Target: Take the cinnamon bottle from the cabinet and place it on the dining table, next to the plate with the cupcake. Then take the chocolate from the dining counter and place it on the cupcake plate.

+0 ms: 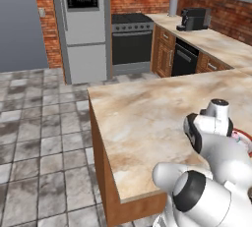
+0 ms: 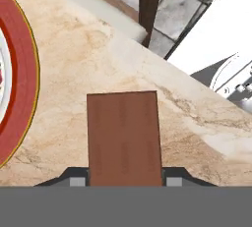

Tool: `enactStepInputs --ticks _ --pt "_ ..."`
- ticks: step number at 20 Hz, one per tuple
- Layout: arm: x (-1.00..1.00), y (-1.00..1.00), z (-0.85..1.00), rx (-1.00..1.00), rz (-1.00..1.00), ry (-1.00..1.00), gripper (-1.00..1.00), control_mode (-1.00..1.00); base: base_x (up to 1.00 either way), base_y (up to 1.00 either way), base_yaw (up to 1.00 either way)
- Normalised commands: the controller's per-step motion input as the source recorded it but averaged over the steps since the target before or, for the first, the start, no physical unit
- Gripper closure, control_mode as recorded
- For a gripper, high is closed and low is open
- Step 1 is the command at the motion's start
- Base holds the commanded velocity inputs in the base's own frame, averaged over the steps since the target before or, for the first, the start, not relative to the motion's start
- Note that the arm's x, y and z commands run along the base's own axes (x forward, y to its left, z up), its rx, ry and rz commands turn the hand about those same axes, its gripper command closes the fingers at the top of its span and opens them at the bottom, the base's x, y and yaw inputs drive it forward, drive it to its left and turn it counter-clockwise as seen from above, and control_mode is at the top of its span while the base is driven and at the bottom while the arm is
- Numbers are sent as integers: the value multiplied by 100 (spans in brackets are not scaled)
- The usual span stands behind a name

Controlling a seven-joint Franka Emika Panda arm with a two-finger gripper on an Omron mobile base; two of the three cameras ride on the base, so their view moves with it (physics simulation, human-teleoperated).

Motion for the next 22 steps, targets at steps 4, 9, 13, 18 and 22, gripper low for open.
enactStepInputs --ticks 4,9,13,18,22 --pt "-8 -80 73 0 0 -7 100 -100 0 0 0" --pt "2 -74 29 0 0 -6 100 -100 0 0 0" --pt "29 -56 5 0 3 -8 100 -100 0 0 0" --pt "28 -35 -6 -2 4 -5 100 -100 0 0 0" --pt "19 -3 -23 -6 2 -5 100 -100 0 0 0"
